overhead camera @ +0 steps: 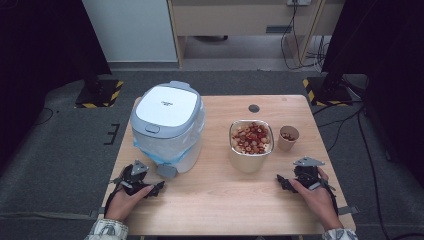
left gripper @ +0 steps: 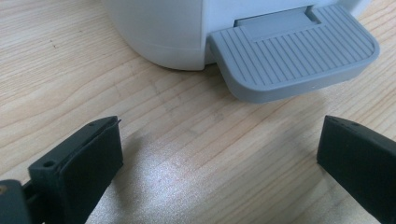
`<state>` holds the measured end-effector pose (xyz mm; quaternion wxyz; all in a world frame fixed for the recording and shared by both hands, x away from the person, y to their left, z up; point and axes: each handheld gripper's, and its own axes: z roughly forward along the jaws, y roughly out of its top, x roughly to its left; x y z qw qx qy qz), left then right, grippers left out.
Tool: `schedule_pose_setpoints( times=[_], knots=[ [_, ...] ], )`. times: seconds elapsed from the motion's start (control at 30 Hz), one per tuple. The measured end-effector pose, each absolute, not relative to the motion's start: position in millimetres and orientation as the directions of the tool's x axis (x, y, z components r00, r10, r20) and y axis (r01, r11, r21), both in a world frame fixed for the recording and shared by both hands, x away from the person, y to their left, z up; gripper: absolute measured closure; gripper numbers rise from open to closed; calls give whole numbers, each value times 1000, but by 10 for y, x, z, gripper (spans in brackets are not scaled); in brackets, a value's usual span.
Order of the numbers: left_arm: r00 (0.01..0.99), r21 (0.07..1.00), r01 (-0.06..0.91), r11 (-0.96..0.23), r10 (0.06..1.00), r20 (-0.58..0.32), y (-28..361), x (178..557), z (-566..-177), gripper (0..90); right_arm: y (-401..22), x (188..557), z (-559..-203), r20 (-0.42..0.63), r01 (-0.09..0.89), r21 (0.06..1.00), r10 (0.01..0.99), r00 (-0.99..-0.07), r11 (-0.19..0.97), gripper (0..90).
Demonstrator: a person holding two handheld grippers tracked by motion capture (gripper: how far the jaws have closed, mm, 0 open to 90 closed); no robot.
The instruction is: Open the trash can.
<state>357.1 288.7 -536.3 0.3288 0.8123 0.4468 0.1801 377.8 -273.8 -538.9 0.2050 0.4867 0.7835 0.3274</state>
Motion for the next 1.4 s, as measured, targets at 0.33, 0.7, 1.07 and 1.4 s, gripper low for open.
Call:
schedule_pose_setpoints(
  times=[0.33, 0.7, 1.07, 1.4],
  knots=[
    [519, 698, 616, -367, 855, -9, 2930, 3565, -5311, 95, -2737, 3778, -5389, -2, 628, 713, 897, -442, 312, 46],
    [541, 768, 545, -336, 841, -16, 2890, 3423, -5062, 434, -2737, 3778, -5389, -2, 629, 713, 897, -442, 312, 45],
    [545, 824, 480, -302, 838, -11, 2767, 3448, -4946, 687, -2737, 3779, -5389, -1, 630, 712, 897, -441, 311, 44],
    [555, 807, 492, -326, 832, -3, 2675, 3492, -5015, 787, -2737, 3778, -5389, -1, 630, 712, 897, -441, 310, 44]
  ],
)
